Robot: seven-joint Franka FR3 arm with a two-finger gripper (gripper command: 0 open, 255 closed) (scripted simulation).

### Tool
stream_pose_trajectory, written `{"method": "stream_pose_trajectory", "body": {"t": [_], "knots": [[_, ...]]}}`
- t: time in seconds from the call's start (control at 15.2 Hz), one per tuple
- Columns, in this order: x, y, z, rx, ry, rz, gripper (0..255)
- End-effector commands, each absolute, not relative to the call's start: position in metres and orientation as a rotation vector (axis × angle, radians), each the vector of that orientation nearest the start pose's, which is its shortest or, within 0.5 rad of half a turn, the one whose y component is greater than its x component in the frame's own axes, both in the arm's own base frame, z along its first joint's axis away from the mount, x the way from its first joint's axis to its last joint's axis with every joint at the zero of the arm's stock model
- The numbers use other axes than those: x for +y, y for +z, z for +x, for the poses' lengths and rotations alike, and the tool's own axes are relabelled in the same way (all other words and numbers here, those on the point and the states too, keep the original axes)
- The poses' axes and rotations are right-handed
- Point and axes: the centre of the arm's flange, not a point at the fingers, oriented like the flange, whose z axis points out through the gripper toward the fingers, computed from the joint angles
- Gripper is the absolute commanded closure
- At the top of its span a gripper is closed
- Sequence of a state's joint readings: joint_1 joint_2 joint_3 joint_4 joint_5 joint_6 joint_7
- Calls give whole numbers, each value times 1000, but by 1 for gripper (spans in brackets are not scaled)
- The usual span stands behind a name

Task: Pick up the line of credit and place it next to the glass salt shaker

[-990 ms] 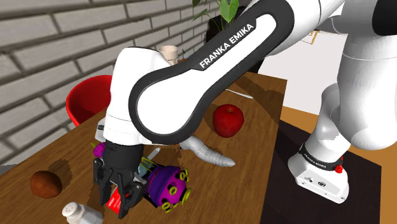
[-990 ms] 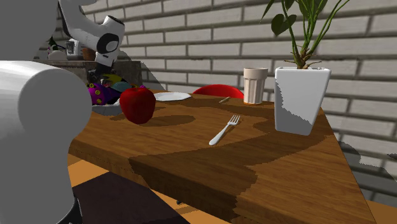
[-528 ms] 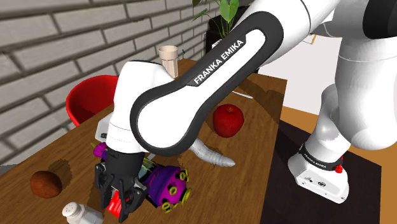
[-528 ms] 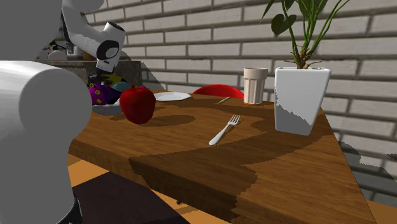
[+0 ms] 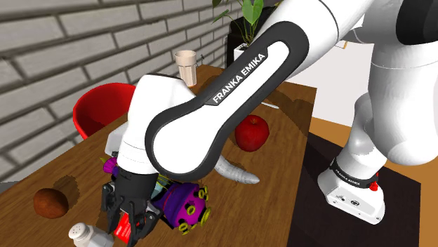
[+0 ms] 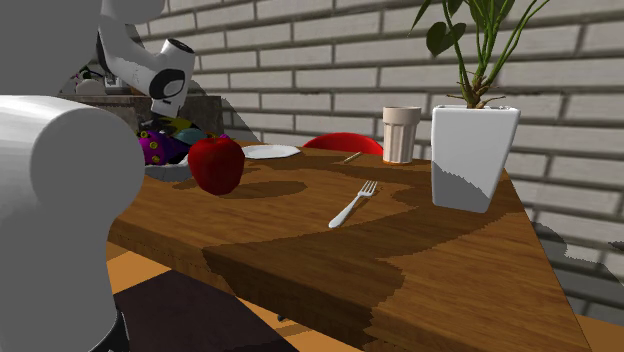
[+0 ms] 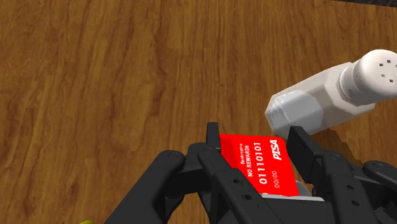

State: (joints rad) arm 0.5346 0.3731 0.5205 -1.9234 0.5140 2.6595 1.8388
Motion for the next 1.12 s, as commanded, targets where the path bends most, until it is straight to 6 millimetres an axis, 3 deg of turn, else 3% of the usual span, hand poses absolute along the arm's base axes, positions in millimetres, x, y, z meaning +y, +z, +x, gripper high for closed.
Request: {"method": "stream_pose_trajectory", "body": {"t": [0.0, 0.26, 0.33, 0.53, 0.59, 0.66, 0.92, 1.06], "knots": [[538, 323, 355, 1634, 645, -2167, 255], [538, 323, 355, 1634, 645, -2167, 255], [531, 326, 354, 1634, 646, -2166, 0], [531, 329, 353, 1635, 645, -2166, 0], [529, 340, 356, 1635, 645, -2166, 0], [538, 323, 355, 1634, 645, -2167, 0], [512, 365, 363, 1634, 645, -2167, 0], [512, 365, 363, 1634, 645, -2167, 0]]}}
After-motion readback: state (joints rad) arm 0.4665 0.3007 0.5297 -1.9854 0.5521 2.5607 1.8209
